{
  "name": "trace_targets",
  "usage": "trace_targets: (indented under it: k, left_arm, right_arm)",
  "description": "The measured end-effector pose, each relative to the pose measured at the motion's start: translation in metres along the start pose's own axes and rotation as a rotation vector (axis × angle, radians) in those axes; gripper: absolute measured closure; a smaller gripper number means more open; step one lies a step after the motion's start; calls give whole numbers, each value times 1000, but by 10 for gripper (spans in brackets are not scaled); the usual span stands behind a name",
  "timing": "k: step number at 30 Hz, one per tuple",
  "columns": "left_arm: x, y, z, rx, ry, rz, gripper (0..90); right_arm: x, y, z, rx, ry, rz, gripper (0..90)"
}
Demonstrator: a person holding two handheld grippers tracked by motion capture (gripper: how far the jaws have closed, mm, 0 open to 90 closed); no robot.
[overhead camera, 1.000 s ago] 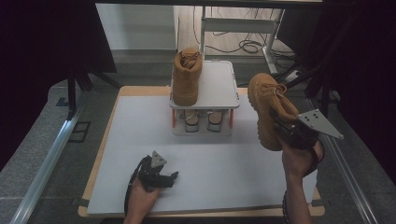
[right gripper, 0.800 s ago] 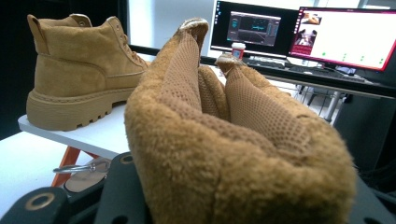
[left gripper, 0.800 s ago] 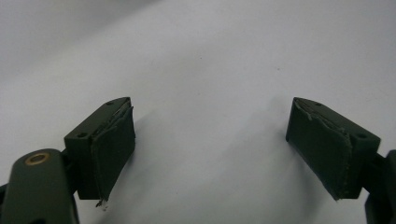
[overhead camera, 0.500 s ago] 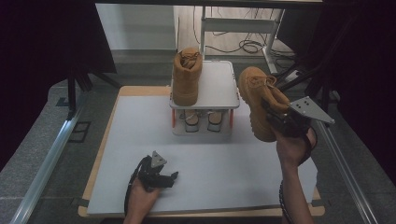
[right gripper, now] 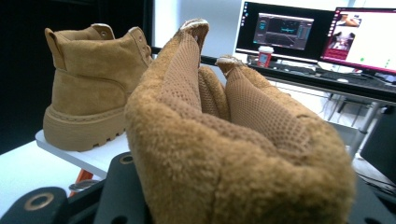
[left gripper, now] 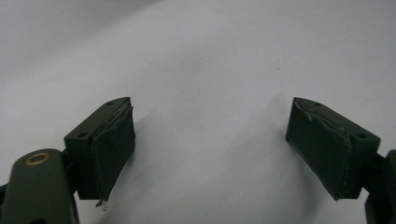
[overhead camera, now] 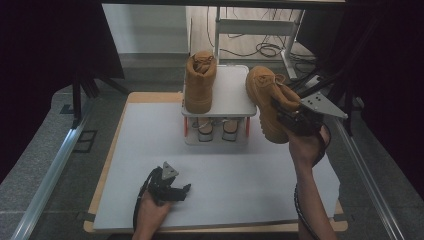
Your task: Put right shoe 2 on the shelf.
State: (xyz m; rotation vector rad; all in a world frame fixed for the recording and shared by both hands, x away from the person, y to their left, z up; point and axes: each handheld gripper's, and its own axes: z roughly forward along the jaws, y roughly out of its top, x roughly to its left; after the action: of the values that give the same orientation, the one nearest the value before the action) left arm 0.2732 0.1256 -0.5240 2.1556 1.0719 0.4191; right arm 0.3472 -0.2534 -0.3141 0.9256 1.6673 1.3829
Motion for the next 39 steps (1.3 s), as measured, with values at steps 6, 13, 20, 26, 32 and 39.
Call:
trace_targets:
  k: [6, 13, 20, 26, 32, 39]
  left_arm:
    - [0, 0, 0, -1, 1, 0, 157]
    - [0, 0, 0, -1, 0, -1, 157]
    - [0, 0, 0, -1, 1, 1, 158]
    - [0, 0, 0, -1, 0, 1, 158]
    - [0, 0, 0, 0, 0, 3, 158]
    - [0, 0, 0, 0, -1, 1, 158]
  right_arm:
    - [1, 3, 13, -2, 22, -10, 514]
    - [4, 6, 27, -1, 32, -9, 514]
    - [8, 8, 43, 3, 46, -14, 512]
    - [10, 8, 57, 13, 46, -14, 512]
    - [12, 10, 70, 18, 46, -13, 512]
    - [15, 10, 88, 32, 49, -17, 511]
